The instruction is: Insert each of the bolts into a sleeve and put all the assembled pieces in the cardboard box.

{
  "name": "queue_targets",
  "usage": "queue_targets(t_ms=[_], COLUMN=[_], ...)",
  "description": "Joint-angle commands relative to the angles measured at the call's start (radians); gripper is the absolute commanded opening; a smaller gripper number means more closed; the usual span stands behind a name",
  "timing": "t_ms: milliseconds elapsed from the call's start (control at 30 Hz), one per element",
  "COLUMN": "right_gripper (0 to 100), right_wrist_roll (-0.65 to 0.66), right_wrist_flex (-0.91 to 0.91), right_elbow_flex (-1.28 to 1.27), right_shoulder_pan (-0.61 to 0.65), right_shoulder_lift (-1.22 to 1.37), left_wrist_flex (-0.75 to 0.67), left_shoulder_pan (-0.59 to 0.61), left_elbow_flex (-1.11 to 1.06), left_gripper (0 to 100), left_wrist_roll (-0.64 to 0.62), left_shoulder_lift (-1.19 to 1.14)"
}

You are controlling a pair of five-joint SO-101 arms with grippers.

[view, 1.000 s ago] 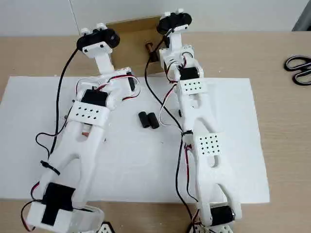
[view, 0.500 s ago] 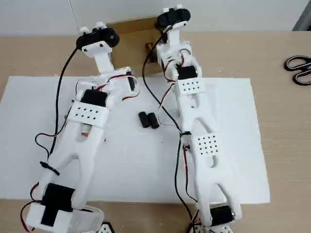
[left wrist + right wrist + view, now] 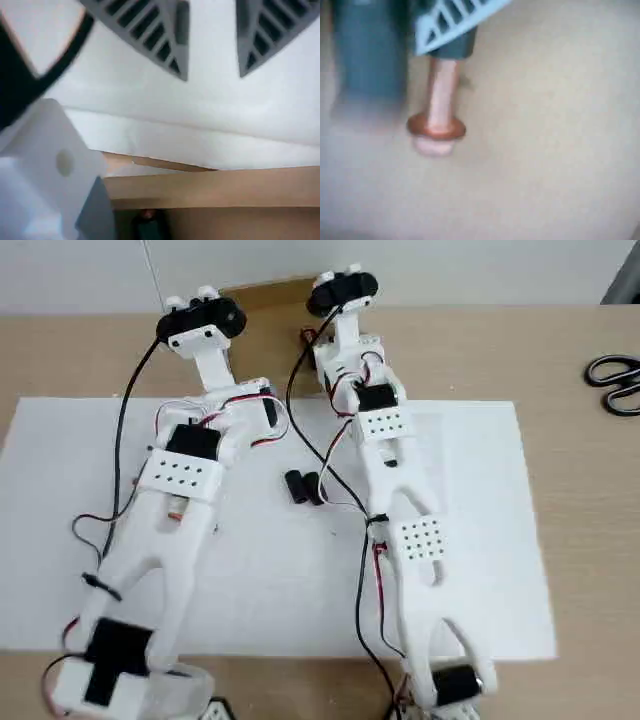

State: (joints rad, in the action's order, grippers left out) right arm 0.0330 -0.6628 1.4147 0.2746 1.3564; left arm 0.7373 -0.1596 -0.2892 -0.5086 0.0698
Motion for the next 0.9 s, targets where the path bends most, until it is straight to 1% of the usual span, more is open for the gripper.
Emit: queue_targets(t_ms=[0, 167, 400, 500, 700, 867], right_gripper=[20.6, 18.9, 18.8, 18.8, 18.8, 18.9], right_wrist_roll=[0.009, 0.009, 0.006, 0.006, 0.008, 0.009], right_wrist_flex=[0.027, 0.019, -0.174, -0.323, -0.716, -1.029], right_elbow_flex=[0.054, 0.08, 0.247, 0.267, 0.267, 0.267], right_shoulder_pan=[0.001, 0.001, 0.005, 0.004, 0.001, 0.001], right_shoulder_lift=[-0.027, -0.042, -0.143, -0.208, -0.378, -0.467], left_wrist_flex=[0.002, 0.002, 0.002, 0.012, 0.044, 0.164], left_shoulder_pan=[-0.003, -0.006, -0.006, -0.006, -0.006, 0.002], left_elbow_flex=[0.042, 0.042, 0.048, 0.061, 0.084, 0.084], left_gripper=[6, 6, 6, 6, 6, 6], left_wrist_roll=[-0.002, -0.002, -0.002, -0.002, 0.0, 0.089], left_shoulder_lift=[0.058, 0.058, 0.06, 0.089, 0.227, 0.299])
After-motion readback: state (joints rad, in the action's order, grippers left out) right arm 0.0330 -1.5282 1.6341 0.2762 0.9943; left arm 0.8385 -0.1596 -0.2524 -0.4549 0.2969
